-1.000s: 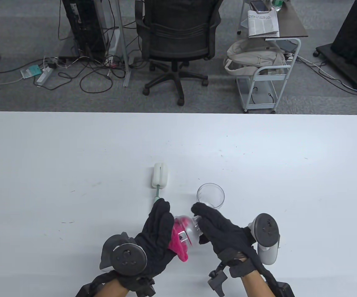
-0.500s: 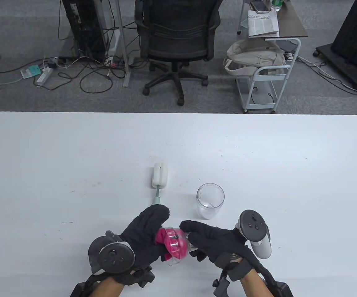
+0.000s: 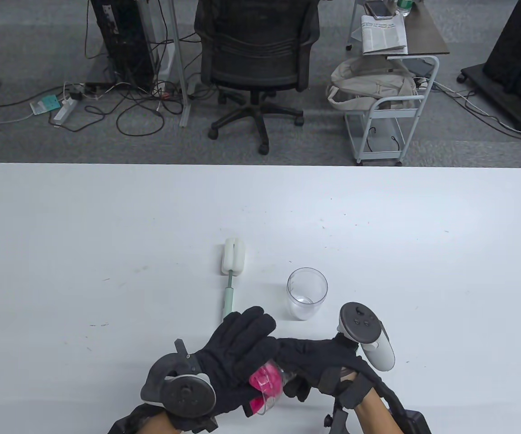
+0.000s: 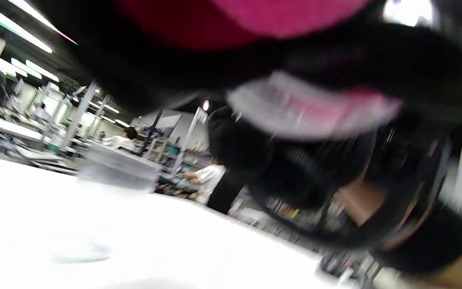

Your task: Brush the shaker cup with the cup brush

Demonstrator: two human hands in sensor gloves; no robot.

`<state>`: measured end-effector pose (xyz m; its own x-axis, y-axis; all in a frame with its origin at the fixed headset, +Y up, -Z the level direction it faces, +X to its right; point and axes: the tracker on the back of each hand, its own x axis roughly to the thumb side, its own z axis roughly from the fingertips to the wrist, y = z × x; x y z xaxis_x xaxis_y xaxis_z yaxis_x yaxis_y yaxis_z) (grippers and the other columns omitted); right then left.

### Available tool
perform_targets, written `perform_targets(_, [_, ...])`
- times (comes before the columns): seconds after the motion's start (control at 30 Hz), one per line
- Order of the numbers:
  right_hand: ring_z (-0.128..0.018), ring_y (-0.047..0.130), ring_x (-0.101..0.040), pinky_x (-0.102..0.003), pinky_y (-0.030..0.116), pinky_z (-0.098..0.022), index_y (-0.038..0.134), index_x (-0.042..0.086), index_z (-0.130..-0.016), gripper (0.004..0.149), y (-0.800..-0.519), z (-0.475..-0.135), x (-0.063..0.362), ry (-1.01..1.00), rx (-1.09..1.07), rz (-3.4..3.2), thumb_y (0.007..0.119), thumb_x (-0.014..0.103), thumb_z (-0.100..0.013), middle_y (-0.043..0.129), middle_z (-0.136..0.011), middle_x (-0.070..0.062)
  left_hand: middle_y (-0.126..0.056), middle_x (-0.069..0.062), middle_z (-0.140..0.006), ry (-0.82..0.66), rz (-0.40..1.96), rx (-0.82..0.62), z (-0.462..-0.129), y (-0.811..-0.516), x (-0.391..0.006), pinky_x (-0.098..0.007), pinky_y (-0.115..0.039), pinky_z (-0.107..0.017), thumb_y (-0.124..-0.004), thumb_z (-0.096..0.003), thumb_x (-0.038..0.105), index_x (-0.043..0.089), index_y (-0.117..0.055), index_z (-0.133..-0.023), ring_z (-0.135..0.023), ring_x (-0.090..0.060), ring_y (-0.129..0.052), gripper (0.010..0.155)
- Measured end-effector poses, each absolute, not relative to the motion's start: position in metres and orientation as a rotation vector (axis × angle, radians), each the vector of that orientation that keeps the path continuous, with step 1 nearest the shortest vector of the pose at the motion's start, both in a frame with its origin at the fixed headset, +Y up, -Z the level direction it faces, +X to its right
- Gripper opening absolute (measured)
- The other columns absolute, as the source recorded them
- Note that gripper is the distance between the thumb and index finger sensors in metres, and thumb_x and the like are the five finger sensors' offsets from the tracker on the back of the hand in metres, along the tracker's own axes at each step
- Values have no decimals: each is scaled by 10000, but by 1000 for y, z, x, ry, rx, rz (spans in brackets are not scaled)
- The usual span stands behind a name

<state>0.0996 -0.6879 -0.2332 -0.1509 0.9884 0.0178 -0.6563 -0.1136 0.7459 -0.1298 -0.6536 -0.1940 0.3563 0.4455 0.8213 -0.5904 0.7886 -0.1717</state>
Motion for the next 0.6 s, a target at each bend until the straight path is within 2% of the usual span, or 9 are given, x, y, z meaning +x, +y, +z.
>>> perform_targets(0.07, [-510,889,-445,-436,870,-350,678,147,-1039,494,-686,-231,97,671,649,1598,646,401,-617,753,-847,-320,-523,-50,-1248,-920,760,135,-202,-656,-138,-722,-543,-727,-831,-506,580,396,-306,-1145,-1152,-443,-539,847])
perform_targets(0.1, [-510,888,-452,-444,868,-350,683,145,-1037,497,-685,-230,95,653,660,1595,658,398,-611,756,-847,-322,-562,-69,-1230,-873,811,104,-207,-658,-143,-716,-571,-711,-856,-481,617,374,-313,-1151,-1125,-463,-582,896])
perform_targets(0.13, [-517,889,-444,-436,869,-355,667,153,-1045,501,-684,-230,94,640,672,1604,651,404,-613,754,-852,-313,-568,-112,-1223,-844,844,83,-209,-659,-145,-713,-586,-702,-874,-458,635,358,-345,-1153,-1110,-487,-591,916])
perform_targets(0.3, [-561,884,-435,-433,871,-395,666,203,-1039,500,-681,-228,92,440,699,1669,669,418,-588,735,-889,-279,-705,-128,-1140,-710,979,-88,-221,-671,-149,-684,-661,-656,-903,-426,636,280,-510,-1121,-999,-519,-731,874])
perform_targets(0.37, [-602,873,-425,-429,868,-433,649,232,-1043,506,-680,-227,92,330,722,1672,688,418,-574,692,-929,-257,-734,-134,-1113,-637,1038,-116,-225,-677,-152,-669,-690,-639,-902,-415,644,263,-509,-1119,-959,-515,-778,891])
perform_targets(0.5, [-661,858,-414,-429,863,-477,643,261,-1030,504,-677,-223,90,203,770,1641,723,388,-549,627,-991,-220,-875,-147,-967,-582,1139,-210,-229,-683,-153,-646,-733,-594,-886,-413,651,169,-610,-1060,-869,-490,-867,853])
perform_targets(0.6, [-819,731,-450,-523,784,-616,650,287,-999,489,-670,-217,91,96,824,1612,780,316,-528,523,-1066,-161,-962,-144,-838,-516,1136,-223,-230,-687,-152,-627,-771,-542,-796,-433,688,105,-649,-1022,-787,-454,-937,842])
